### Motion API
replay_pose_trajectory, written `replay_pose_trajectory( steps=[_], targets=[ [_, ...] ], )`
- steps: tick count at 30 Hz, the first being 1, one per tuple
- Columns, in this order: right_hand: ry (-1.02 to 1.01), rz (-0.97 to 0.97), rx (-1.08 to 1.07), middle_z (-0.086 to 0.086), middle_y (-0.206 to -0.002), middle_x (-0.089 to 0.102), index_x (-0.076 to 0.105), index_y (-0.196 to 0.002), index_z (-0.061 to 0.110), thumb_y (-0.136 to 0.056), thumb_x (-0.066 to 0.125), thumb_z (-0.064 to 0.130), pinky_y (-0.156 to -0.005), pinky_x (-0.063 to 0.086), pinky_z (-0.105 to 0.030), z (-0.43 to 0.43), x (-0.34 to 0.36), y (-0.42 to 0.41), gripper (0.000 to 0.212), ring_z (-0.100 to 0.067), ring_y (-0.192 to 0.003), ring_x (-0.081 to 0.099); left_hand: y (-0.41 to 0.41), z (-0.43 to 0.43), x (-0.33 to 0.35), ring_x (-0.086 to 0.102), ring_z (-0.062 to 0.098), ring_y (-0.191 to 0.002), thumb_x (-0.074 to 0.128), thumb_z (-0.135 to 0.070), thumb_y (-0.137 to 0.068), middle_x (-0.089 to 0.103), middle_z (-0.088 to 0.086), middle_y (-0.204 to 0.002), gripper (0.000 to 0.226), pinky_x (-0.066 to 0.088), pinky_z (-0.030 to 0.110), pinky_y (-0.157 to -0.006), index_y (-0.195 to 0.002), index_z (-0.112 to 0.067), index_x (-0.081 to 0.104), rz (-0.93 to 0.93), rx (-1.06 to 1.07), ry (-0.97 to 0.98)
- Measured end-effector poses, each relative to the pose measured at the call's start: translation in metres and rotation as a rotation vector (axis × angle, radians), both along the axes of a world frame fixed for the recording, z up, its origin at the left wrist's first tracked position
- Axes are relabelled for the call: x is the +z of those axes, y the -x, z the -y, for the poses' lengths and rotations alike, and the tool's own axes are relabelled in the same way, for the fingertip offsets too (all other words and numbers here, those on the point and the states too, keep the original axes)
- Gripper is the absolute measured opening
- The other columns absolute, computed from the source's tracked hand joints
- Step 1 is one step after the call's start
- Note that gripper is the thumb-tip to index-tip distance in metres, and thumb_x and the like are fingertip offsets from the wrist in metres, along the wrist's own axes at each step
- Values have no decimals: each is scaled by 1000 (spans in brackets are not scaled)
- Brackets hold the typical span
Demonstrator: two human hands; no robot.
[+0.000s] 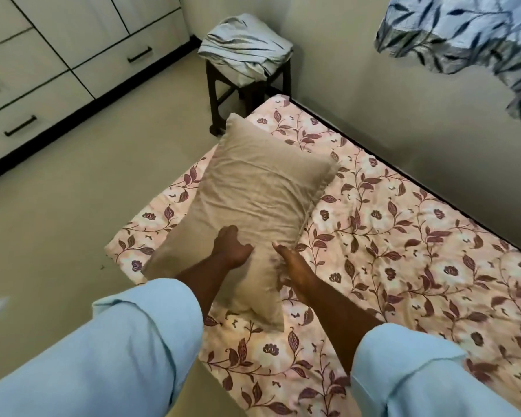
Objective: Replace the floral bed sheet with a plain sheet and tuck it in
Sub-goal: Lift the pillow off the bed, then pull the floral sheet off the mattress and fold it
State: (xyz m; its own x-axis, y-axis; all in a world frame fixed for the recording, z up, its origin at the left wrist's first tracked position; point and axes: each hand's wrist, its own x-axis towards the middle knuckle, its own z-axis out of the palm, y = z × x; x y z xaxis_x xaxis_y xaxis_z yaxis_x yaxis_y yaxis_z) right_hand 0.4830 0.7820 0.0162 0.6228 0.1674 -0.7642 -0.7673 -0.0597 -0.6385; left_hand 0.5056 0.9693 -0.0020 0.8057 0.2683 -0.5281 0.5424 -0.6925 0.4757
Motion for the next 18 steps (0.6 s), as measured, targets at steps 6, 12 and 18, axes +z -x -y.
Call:
replay_pose_trajectory(
  steps=[6,12,18],
  targets=[
    [71,22,-105,-26,-137,55,64,-120,16,-91,63,58,-97,50,-51,61,-5,3,50,-40,-130,52,2,61,6,46,31,-134,75,-34,-83,46,14,-146,69,38,34,-109,-141,-9,48,0,-60,50],
    [201,61,-249,-13,-125,67,65,-123,16,-88,65,61,-106,47,-51,143,5,34,57,-33,-120,61,13,148,16,52,32,-127,75,-36,-82,54,13,-137,60,43,34,-102,-132,-10,55,-8,-184,87],
    [424,171,-360,2,-103,72,67,-103,22,-87,75,39,-87,54,-33,264,4,110,25,-21,-98,67,53,272,24,64,29,-111,72,-43,-88,62,7,-130,55,49,31,-93,-131,-14,55,-43,-346,163]
  ],
)
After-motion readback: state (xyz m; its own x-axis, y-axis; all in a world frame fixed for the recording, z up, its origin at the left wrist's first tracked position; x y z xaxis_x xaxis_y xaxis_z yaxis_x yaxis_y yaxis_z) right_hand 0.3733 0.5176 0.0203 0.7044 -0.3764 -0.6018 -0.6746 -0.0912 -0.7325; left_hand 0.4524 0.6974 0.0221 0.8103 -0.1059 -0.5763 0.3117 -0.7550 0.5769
